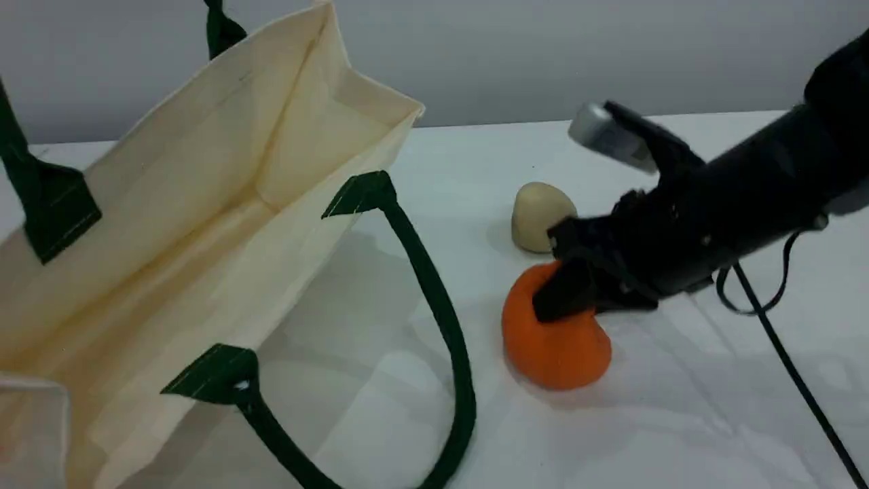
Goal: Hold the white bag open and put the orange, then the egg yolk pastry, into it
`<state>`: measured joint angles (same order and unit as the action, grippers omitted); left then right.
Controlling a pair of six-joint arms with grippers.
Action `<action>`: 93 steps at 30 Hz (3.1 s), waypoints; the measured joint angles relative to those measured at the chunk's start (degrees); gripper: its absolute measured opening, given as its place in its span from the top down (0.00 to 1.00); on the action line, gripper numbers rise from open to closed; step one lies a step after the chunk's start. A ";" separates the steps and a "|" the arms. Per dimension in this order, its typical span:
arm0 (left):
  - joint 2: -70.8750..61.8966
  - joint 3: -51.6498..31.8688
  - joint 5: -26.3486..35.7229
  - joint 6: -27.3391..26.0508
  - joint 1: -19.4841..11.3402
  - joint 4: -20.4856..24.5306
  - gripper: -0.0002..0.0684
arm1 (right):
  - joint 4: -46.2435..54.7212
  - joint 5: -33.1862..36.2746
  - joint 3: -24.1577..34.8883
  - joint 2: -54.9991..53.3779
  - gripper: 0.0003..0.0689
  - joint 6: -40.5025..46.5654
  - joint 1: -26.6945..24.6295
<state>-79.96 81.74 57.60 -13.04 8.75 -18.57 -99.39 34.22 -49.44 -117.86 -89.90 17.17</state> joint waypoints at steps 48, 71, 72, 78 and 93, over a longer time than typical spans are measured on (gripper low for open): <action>0.00 0.07 -0.77 -6.89 0.00 -14.80 0.89 | -0.47 -7.15 -10.88 12.54 0.94 6.64 21.72; 0.06 0.07 2.00 -10.72 0.00 -26.11 0.89 | -0.86 -22.06 -18.14 4.14 0.94 4.29 31.68; 0.06 0.07 1.93 -10.78 0.00 -26.43 0.89 | -0.86 -21.63 -18.37 4.20 0.94 4.29 31.68; 0.11 0.07 1.98 -10.78 0.00 -26.60 0.89 | -0.55 -18.81 -18.98 4.27 0.94 3.47 31.73; 0.11 0.07 2.26 -10.78 0.00 -23.59 0.89 | -0.63 -21.38 -18.91 6.48 0.28 2.20 31.73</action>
<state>-79.84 81.80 59.86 -23.82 8.75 -42.16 -100.02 12.83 -68.35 -111.38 -87.70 48.90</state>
